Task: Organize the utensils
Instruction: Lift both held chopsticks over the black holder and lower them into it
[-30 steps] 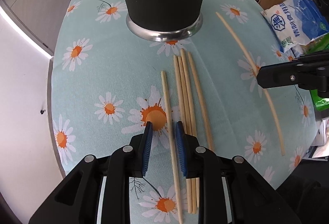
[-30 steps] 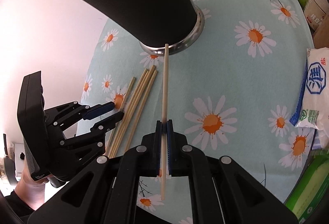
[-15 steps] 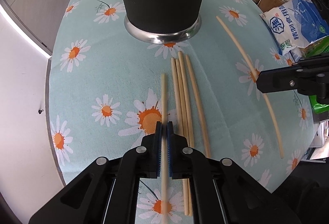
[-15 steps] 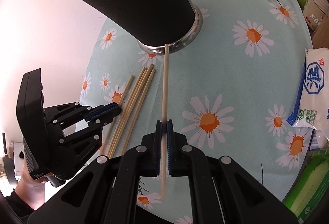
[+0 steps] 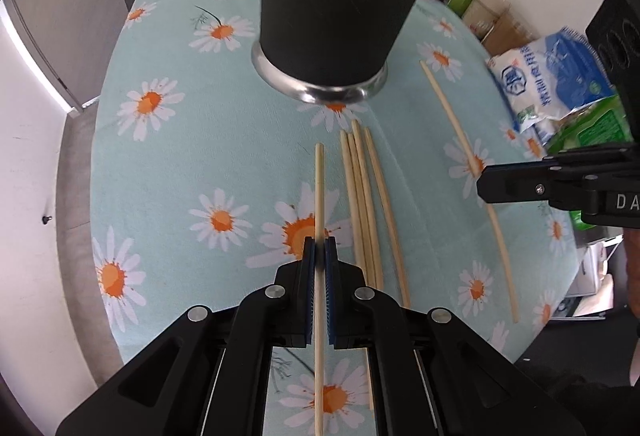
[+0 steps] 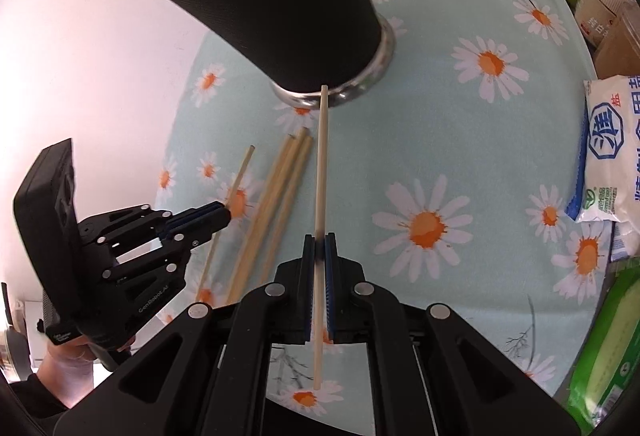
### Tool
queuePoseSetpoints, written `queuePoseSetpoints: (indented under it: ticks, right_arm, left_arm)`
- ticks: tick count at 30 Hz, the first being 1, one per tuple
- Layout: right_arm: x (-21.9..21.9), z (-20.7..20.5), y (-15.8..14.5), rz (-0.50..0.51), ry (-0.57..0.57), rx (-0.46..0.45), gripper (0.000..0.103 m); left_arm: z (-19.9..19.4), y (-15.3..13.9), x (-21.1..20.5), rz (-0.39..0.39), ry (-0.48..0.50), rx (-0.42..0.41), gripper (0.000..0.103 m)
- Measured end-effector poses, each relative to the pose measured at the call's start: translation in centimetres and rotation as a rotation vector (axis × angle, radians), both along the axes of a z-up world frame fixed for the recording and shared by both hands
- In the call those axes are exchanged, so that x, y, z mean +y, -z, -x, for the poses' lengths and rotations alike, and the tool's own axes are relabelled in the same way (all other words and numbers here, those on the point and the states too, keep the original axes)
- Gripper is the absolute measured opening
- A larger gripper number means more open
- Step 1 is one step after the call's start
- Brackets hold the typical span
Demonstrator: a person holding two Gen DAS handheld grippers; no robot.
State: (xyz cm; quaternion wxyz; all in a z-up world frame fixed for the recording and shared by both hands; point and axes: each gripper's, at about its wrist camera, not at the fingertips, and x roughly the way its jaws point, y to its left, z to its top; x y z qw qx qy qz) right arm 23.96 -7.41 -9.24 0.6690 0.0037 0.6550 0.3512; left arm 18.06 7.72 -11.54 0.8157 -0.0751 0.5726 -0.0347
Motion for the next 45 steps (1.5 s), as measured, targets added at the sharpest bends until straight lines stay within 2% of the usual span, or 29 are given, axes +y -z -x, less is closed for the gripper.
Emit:
queuePoseSetpoints:
  ticks: [6,13,20,23,31,39,45]
  right_arm:
    - [1.1,1.3,-1.2,-0.038,0.013,-0.029,0.006]
    - [2.5,3.1,-3.2,-0.091,0.023,-0.075,0.006]
    - [3.3,4.3,-6.6,-0.174,0.037,-0.177,0.006]
    - [4.1,4.2,-8.2,-0.207,0.020,-0.222,0.006]
    - [4.2,2.3,-12.4,-0.304,0.038,-0.370,0.006]
    - [2.1,-1.3,-15.2,-0.402,0.120,-0.439,0.006]
    - [0.8,-4.1,-16.9,-0.472,0.181,-0.497,0.006]
  left_arm:
    - [0.9,-2.1,2.1,0.070,0.002,-0.076,0.003]
    - [1.7,-5.4,4.6,0.155,-0.001,-0.223,0.003]
    - [1.9,-8.1,6.3,0.244,0.025,-0.348,0.003]
    - [1.9,-9.4,6.2,0.244,0.051,-0.413,0.003]
    - [0.9,-13.3,6.4,0.250,0.034,-0.560,0.003]
    - [-1.9,-17.7,5.9,0.288,0.037,-0.758,0.003]
    - [-4.3,-19.8,5.4,0.317,0.035,-0.843,0.003]
